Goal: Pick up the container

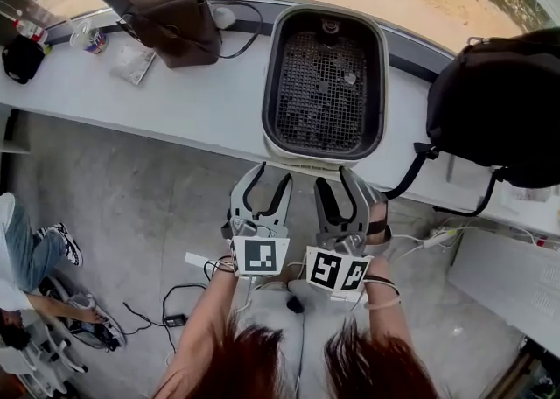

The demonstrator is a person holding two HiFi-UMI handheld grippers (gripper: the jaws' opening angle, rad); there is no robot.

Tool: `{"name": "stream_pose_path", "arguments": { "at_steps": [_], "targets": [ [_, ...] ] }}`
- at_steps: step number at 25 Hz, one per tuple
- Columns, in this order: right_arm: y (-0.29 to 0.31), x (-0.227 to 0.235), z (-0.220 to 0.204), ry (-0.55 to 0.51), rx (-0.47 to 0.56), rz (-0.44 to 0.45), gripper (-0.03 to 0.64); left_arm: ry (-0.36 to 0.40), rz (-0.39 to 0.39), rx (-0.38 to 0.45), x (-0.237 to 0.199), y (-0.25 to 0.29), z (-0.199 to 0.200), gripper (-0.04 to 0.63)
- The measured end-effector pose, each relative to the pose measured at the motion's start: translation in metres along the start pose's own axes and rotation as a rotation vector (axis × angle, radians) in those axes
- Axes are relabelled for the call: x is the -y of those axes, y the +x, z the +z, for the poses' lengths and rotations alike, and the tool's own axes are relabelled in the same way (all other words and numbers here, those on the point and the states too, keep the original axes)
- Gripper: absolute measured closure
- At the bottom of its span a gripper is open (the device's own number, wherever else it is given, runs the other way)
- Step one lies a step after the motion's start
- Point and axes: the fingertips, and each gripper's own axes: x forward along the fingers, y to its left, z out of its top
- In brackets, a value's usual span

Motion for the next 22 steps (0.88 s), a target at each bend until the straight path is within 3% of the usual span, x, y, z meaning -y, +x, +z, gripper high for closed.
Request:
{"name": "stream_pose_path", "arguments": {
  "at_steps": [4, 10, 22],
  "targets": [
    [0.011, -0.007, -0.010, -0.062, 0.009, -0.026, 0.400, 0.050, 0.038, 0.020, -0.002, 0.014, -0.009, 0.400],
    [0.019, -0.011, -0.017, -0.143, 0.031, -0.093, 0.393, 0.049, 0.071, 0.064, -0.007, 0.031, -0.005, 0.397],
    [-0.012, 0.011, 0.014, -0.134, 0.038, -0.110, 0.391, 0.070, 0.068, 0.072, -0.008, -0.010, 0.043, 0.394]
  ]
}}
